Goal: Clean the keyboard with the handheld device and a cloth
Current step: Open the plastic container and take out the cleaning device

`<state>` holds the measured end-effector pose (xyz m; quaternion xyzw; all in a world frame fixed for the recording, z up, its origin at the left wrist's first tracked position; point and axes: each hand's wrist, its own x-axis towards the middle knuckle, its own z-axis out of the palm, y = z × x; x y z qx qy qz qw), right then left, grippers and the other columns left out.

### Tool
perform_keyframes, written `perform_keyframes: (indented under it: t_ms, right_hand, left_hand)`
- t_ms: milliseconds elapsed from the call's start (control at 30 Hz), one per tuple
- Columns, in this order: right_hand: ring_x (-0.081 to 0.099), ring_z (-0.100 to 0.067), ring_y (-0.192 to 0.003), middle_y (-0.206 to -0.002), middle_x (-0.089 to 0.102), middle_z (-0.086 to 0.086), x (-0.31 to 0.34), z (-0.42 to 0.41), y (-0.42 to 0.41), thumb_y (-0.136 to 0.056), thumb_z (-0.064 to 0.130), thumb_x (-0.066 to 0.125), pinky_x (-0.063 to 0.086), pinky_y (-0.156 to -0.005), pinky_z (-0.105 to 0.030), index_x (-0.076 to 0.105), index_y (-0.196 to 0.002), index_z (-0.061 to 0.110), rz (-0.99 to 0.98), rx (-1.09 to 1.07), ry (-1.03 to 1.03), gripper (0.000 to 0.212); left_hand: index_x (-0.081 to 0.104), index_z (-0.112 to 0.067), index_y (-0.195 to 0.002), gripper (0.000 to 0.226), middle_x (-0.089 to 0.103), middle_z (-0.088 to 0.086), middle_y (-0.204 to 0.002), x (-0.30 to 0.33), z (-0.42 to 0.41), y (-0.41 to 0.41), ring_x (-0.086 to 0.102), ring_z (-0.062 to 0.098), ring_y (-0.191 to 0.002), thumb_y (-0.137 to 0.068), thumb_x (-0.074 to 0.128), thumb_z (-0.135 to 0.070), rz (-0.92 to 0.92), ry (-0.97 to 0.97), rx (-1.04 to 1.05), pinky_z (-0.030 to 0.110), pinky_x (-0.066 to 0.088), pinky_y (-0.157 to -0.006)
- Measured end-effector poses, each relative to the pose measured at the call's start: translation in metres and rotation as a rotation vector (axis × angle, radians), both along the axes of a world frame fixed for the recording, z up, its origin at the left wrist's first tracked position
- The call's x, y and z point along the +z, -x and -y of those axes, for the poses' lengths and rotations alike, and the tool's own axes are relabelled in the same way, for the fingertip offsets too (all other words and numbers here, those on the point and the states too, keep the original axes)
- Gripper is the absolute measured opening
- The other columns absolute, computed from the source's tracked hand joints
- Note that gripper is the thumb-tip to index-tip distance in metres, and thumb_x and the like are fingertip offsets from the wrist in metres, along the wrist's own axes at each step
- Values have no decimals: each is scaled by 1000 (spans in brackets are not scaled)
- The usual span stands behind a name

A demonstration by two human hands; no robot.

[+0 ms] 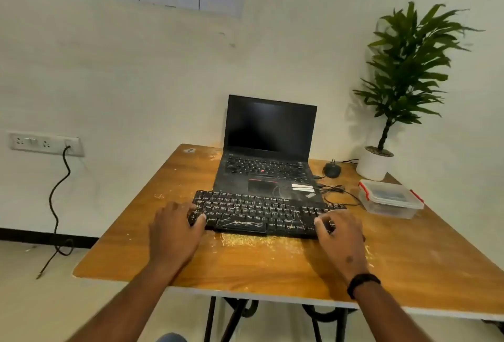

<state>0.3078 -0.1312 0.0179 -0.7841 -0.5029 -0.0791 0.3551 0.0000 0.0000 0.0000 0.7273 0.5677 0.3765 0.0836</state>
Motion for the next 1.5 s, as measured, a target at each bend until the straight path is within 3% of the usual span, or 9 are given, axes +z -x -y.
perform_keyframes:
  t_ms: [100,300,567,1033,1167,1367,1500]
  right_hand:
    - [41,-21,-114,-116,54,-6,-4,-4,-14,-93,29,63,27,-94,-28,68,-104,15,17,-159,-44,19]
    - [34,-34,-131,-142,42,-19,-18,-5,-19,-93,39,60,33,-108,-46,54,-133,11,-23,-303,66,49]
    - [33,-40,-133,-142,43,-25,-21,-5,-22,-94,46,55,35,-107,-52,43,-141,7,-122,-359,119,62]
    - [40,-37,-127,-135,51,-20,-18,-1,-24,-96,52,47,35,-105,-46,40,-142,7,-73,-324,261,64]
    - [45,-36,-119,-126,55,-20,-17,12,-21,-98,52,43,37,-103,-45,47,-134,5,7,-323,308,60]
    - [54,-31,-100,-103,65,-10,-24,30,-27,-92,62,33,40,-90,-43,56,-111,12,-30,-273,237,58]
    - [58,-24,-88,-92,66,-2,-26,42,-24,-92,64,26,43,-92,-41,56,-106,15,1,-259,206,59]
  left_hand:
    - [67,-19,-122,43,63,7,-116,-1,-10,-11,55,26,-109,-92,63,-49,-95,42,12,44,43,-94]
    - [65,-15,-132,52,59,12,-121,-9,-16,-17,53,31,-113,-93,63,-50,-46,100,67,46,41,-96]
    - [68,-15,-127,47,63,14,-120,-8,-12,-17,51,33,-114,-94,63,-47,15,124,110,46,41,-94]
    - [73,-15,-121,46,67,13,-107,-8,-13,-15,54,34,-105,-92,62,-50,0,107,118,46,44,-88]
    - [77,-19,-112,55,71,7,-98,-11,-9,-6,60,29,-95,-87,52,-61,-26,91,125,45,48,-84]
    - [79,-16,-106,40,73,9,-94,-12,10,8,61,30,-93,-90,64,-49,-4,42,121,45,49,-80]
    - [81,-16,-99,32,73,8,-89,-12,19,16,62,31,-88,-89,67,-44,-8,-3,128,44,51,-76]
